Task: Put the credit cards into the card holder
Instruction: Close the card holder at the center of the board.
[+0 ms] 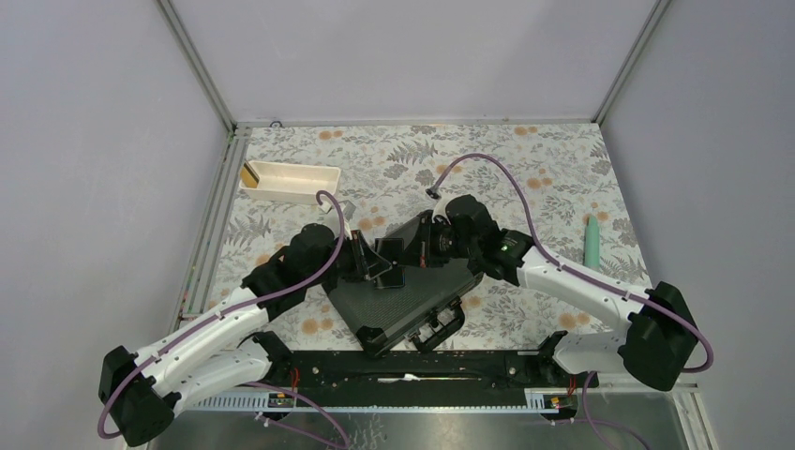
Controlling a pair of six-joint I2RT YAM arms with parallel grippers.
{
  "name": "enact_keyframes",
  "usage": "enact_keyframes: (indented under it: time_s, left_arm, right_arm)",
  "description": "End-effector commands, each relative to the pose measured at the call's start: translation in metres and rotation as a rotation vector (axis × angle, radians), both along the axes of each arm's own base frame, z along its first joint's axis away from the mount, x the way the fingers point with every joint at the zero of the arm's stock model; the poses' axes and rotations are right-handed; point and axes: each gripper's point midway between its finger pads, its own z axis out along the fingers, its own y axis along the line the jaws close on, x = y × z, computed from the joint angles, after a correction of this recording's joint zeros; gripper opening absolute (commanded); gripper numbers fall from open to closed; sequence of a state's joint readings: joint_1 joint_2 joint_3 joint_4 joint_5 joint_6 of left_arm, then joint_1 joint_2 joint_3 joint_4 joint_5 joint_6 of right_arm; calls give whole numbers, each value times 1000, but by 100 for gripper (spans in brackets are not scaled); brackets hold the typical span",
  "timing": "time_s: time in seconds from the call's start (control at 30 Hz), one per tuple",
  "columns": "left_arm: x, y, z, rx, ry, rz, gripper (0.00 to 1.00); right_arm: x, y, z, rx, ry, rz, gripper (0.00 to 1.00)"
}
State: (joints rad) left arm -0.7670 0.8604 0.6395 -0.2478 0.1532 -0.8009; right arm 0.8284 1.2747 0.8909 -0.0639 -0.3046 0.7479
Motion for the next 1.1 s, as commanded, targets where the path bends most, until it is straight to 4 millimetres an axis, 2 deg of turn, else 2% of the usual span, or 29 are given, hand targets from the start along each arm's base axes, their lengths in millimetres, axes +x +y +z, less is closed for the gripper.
enact_keyframes:
  time_s: [0.0,1.07]
  left_arm:
    - [7,-16,50,-114,-112,-28,0]
    - [6,-29,46,-128,-93,-66,0]
  right_arm:
    - [-1,12,17,26,-29,34,0]
    - [-1,37,10,-2,-10,80,0]
